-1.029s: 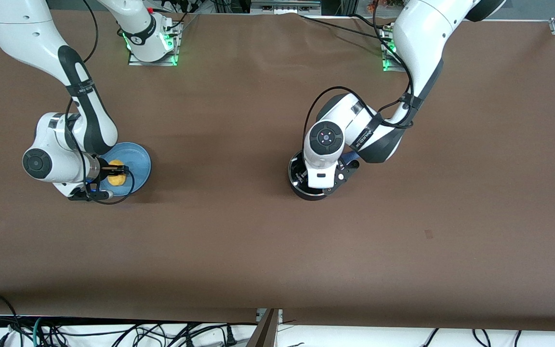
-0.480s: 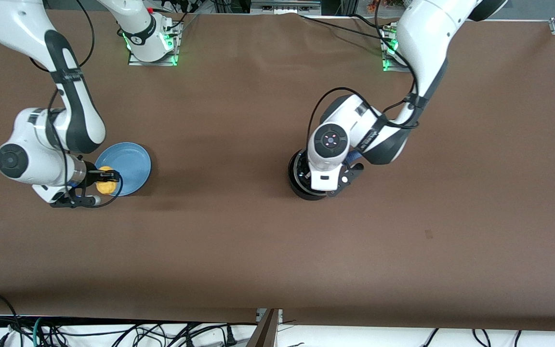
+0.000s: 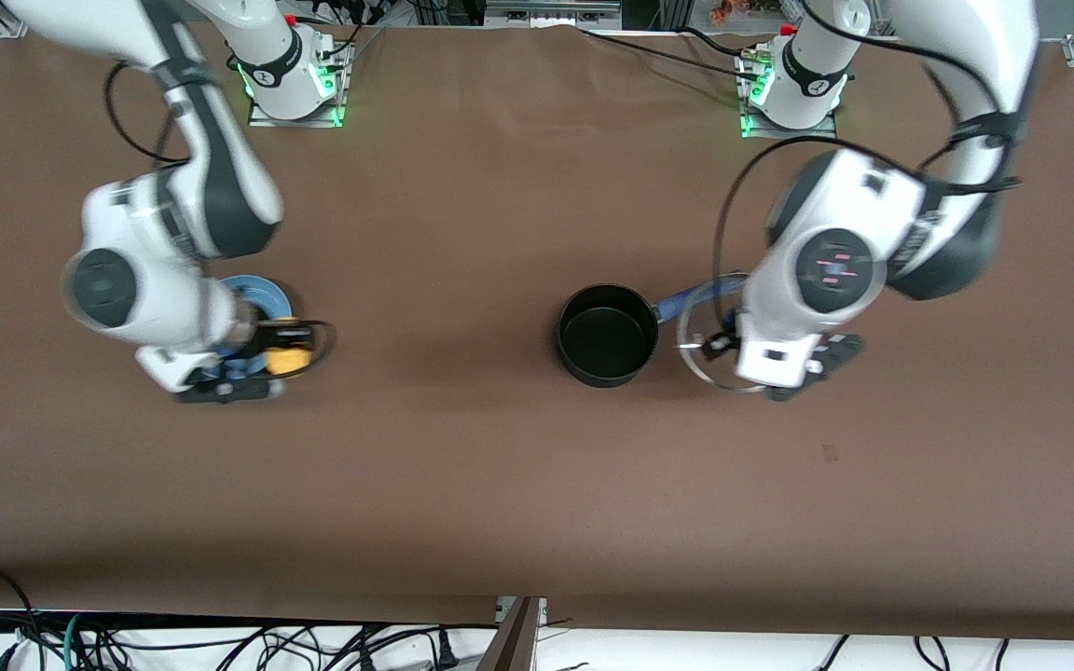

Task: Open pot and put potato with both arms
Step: 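Lift the lid with the left gripper while the right gripper carries the potato, then lower the potato into the pot while the left gripper sets the lid down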

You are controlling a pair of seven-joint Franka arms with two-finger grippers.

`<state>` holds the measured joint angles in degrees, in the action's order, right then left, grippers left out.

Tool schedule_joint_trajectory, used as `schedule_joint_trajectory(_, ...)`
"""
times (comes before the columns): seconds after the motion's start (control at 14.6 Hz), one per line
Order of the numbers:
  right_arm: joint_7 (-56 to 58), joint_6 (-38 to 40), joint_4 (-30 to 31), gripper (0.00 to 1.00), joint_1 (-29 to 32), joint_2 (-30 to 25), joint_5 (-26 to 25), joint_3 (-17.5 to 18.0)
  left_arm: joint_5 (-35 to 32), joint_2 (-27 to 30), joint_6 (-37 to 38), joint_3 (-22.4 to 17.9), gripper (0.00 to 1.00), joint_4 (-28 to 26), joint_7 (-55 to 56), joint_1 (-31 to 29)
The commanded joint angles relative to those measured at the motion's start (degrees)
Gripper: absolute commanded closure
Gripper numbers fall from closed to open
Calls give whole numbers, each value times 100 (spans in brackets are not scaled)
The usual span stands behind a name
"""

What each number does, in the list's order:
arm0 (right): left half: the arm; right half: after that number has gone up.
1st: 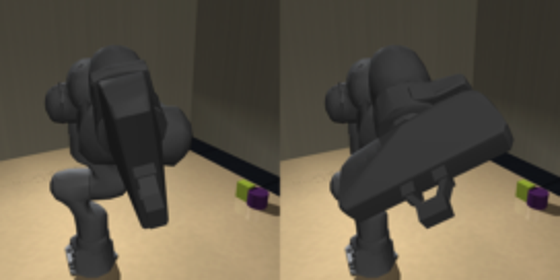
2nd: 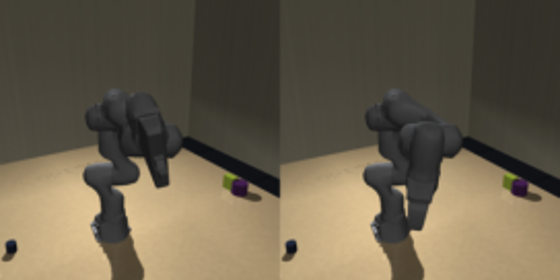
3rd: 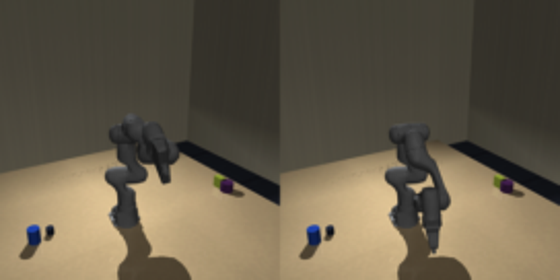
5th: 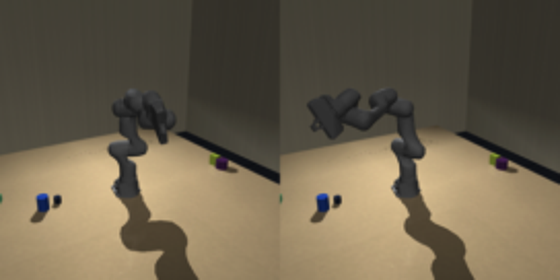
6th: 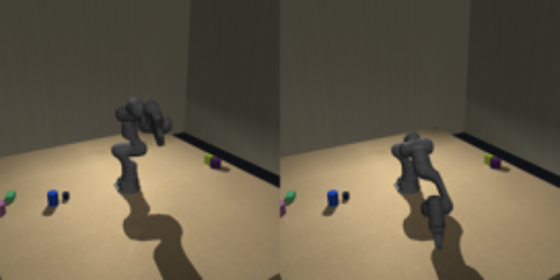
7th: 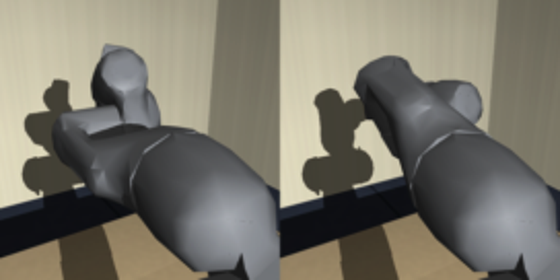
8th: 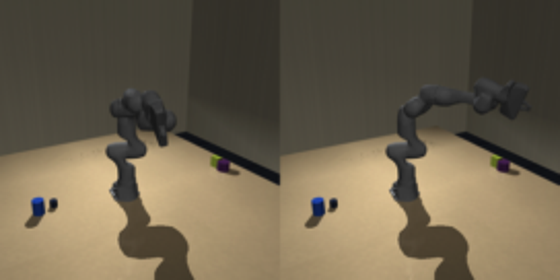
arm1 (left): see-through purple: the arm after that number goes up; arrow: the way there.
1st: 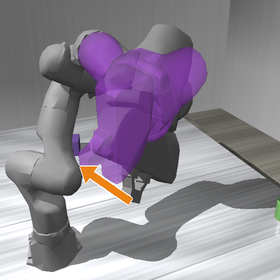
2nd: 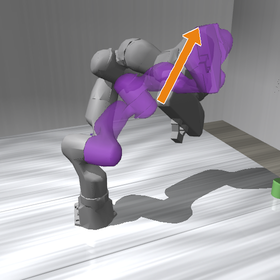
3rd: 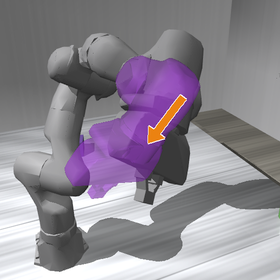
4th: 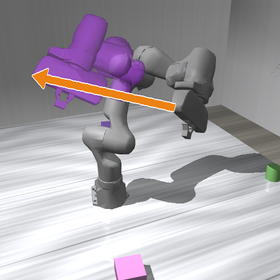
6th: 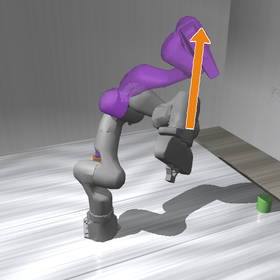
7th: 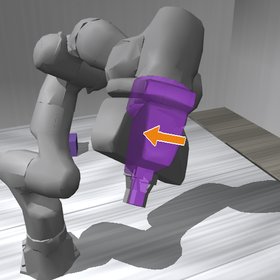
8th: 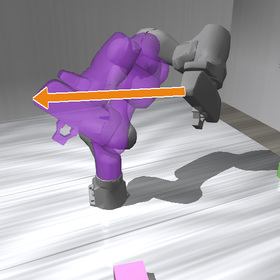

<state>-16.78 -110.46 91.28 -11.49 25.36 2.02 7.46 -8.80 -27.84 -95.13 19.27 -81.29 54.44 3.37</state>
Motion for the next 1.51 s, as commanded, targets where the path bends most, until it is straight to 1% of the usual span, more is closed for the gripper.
schedule_joint_trajectory(0.0, -1603, 25, -802, 64, -895, 486, 27, 45, -87, 357, -40, 77, 59, -482, -1483, -905)
schedule_joint_trajectory(0.07, -2114, -114, -1118, 64, -1255, 696, 18, 45, -70, 515, -154, 77, 59, -701, -2071, -1239)
schedule_joint_trajectory(0.14, -2606, -307, -1417, 64, -1555, 933, 18, 45, -35, 803, -407, 94, 59, -1113, -2652, -1590)
schedule_joint_trajectory(0.21, -3107, -544, -1647, 64, -1810, 1144, 18, 45, 1, 1206, -949, 103, 59, -1761, -3092, -1881)
schedule_joint_trajectory(0.27, -3538, -877, -1797, 64, -2039, 1338, 18, 45, 175, 1611, -1625, 103, 59, -2498, -3349, -2084)
schedule_joint_trajectory(0.34, -3899, -1289, -1877, 64, -2241, 1488, 18, 45, 377, 1902, -2206, 94, 59, -3071, -3561, -2208)
schedule_joint_trajectory(0.41, -4164, -1702, -1886, 64, -2417, 1628, 9, 36, 405, 2044, -2525, 94, 59, -3486, -3676, -2218)
schedule_joint_trajectory(0.48, -4245, -1959, -1886, 63, -2541, 1734, 0, 36, 405, 2115, -2815, 94, 59, -3864, -3694, -2218)
schedule_joint_trajectory(0.62, -4281, -2390, -1895, 63, -2717, 1936, 0, 36, 396, 2369, -4042, 94, 59, -4987, -3747, -2218)
schedule_joint_trajectory(0.69, -4281, -2688, -1904, 63, -2813, 2050, 9, 36, 396, 2379, -4518, 94, 59, -5402, -3860, -2218)
schedule_joint_trajectory(0.75, -4342, -2995, -1904, 63, -2910, 2156, 9, 36, 396, 2353, -4775, 103, 58, -5641, -3888, -2209)
schedule_joint_trajectory(0.89, -4526, -3357, -1904, 63, -3042, 2315, 18, 45, 379, 2257, -5154, 120, 56, -5958, -3905, -2183)
schedule_joint_trajectory(0.96, -4553, -3420, -1912, 63, -3104, 2367, 9, 45, 370, 2152, -5208, 120, 54, -5986, -3906, -2183)
schedule_joint_trajectory(1.1, -4553, -3394, -1904, 60, -3174, 2438, 18, 45, 344, 1845, -5261, 120, 45, -5951, -3914, -2174)
schedule_joint_trajectory(1.17, -4553, -3377, -1904, 59, -3210, 2473, 18, 45, 257, 1713, -5331, 120, 34, -5925, -3914, -2165)
schedule_joint_trajectory(1.23, -4553, -3376, -1895, 54, -3227, 2517, 18, 45, 178, 1694, -5332, 120, 22, -5907, -3914, -2174)
schedule_joint_trajectory(1.3, -4536, -3376, -1886, 48, -3227, 2535, 18, 36, 177, 1711, -5306, 120, 0, -5889, -3923, -2174)
schedule_joint_trajectory(1.44, -4518, -3376, -1895, 47, -3219, 2622, 18, 45, 177, 1764, -5209, 129, 0, -5741, -3897, -2174)
